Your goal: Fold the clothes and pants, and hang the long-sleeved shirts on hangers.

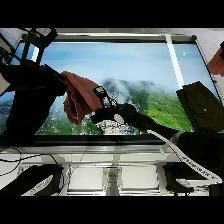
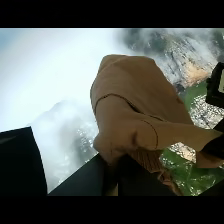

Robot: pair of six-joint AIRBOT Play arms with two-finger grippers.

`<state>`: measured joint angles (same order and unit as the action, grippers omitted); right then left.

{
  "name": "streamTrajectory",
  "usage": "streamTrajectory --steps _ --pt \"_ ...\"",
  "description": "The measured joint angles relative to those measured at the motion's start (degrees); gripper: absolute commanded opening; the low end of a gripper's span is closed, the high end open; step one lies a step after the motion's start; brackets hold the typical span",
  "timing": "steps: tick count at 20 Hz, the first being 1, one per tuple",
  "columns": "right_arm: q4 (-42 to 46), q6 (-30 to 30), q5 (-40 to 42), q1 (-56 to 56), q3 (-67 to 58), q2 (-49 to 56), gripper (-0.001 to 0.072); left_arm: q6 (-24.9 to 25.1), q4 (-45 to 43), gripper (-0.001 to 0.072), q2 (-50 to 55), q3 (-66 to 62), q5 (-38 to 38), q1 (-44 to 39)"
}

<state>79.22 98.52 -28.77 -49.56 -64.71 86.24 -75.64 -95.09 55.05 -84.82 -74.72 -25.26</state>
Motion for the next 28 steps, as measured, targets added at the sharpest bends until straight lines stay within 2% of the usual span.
streamTrajectory --steps 3,9,12,16,22,28 --pt "2.5 -2.2 -5.1 0.2 -0.4 -1.8 0.0009 -0.2 -4.1 0.0053 0.0 0.0 -0.1 0.0" --pt "8.2 -14.3 -26.5 5.9 -4.4 -15.2 0.0008 -0.1 -11.4 0.0053 0.0 0.0 -0.3 3.2" --pt "8.0 -21.4 -37.8 10.4 -8.9 -23.7 0.0007 0.0 -10.7 0.0053 -0.3 0.0 -1.9 4.8" --pt "5.2 -27.8 -53.0 13.3 -17.5 -30.6 0.0006 -0.8 -4.2 0.0052 -2.1 -1.0 -5.0 5.6" --pt "-2.0 -28.5 -71.0 14.2 -29.2 -32.9 0.0006 -5.7 7.1 0.0053 -4.8 -9.0 -11.1 5.9" --pt "-11.4 -24.5 -76.4 14.3 -36.2 -33.2 0.0005 -8.0 17.1 0.0053 -3.7 -12.7 -17.4 5.9"
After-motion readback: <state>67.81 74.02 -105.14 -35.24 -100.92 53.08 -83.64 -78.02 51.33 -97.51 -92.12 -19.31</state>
